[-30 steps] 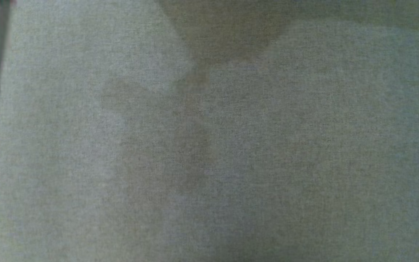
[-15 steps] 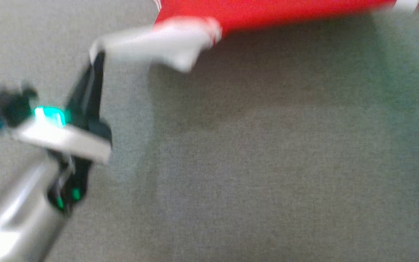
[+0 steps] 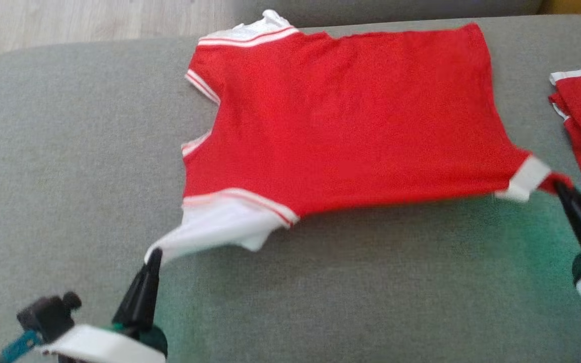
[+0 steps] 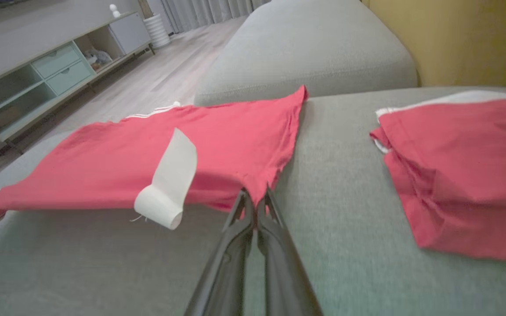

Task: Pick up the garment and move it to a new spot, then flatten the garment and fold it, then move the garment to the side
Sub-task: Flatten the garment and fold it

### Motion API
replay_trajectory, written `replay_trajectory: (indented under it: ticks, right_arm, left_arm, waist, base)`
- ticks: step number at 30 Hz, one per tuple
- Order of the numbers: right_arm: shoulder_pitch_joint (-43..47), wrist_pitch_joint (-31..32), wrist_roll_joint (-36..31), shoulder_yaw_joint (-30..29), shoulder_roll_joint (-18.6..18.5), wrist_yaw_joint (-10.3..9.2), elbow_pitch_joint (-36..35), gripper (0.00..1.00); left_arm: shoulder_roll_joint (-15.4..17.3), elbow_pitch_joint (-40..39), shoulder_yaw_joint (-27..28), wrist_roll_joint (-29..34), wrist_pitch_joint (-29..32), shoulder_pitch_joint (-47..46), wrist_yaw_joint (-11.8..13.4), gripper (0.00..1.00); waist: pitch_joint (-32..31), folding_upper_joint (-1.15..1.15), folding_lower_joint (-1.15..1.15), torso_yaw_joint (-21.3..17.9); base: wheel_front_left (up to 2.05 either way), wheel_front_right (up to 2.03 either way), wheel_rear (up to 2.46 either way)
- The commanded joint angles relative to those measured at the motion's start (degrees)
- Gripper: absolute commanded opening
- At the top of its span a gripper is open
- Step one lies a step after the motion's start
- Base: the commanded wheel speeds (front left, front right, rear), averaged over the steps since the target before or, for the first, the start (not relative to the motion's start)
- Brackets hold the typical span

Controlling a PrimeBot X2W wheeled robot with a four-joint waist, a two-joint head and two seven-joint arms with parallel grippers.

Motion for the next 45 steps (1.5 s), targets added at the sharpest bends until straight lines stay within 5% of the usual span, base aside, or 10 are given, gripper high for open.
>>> replay_trajectory:
  ticks: [1,12,35,36,37,38,39,45]
  right_arm:
    - [2.32,-0.78,-0.86,-1.97,-2.17,-0.04,-1.42,0.00]
    - [6.74,-0.26,-3.26,-6.13,-0.24,-0.04,-4.17,0.00]
    - [-16.13,4.32,-4.03,0.54,3.16,-0.04,2.63,0.00]
    - [-16.71,4.06,-3.88,1.17,3.42,-0.04,3.20,0.16]
    - [-17.17,3.87,-3.66,1.90,3.72,-0.04,3.82,0.31]
    - [-17.63,3.68,-3.45,2.59,3.98,-0.04,4.48,0.83]
    - [-18.04,3.42,-3.23,3.19,4.25,-0.04,5.19,1.00]
    - [-19.09,1.78,-1.64,5.90,4.30,-0.04,8.79,1.00]
  left_arm:
    - [2.22,-2.04,3.01,-0.36,-1.13,0.12,0.54,0.00]
    - [1.24,-3.14,3.45,0.82,0.28,-3.06,0.23,0.00]
    - [-5.28,15.54,3.54,4.51,7.22,-35.29,-6.72,0.00]
    - [-5.59,16.34,3.44,4.60,7.06,-35.73,-7.00,0.33]
    - [-5.95,17.19,3.39,4.61,6.85,-36.06,-7.19,1.00]
    - [-6.31,18.01,3.38,4.66,6.52,-36.31,-7.33,1.00]
    - [-6.65,18.76,3.30,4.78,6.14,-36.44,-7.47,1.00]
    - [-7.19,21.91,2.46,8.51,1.74,-34.34,-5.90,1.00]
  waist:
    - [-0.24,0.00,0.01,-0.18]
    - [2.08,0.00,0.01,-0.02]
    - [13.37,0.00,0.01,-0.96]
    - [13.54,0.00,0.01,-1.00]
    - [13.66,0.00,0.01,-1.01]
    - [13.76,0.00,0.01,-1.03]
    - [13.82,0.00,0.01,-1.04]
    - [12.84,0.00,0.01,-1.19]
  base:
    - [0.00,0.00,0.00]
    - [0.00,0.00,0.00]
    - [0.00,0.00,0.00]
    - [0.00,0.00,0.00]
    - [0.00,0.00,0.00]
    - [0.00,0.00,0.00]
    - [0.00,0.00,0.00]
    - [0.00,0.00,0.00]
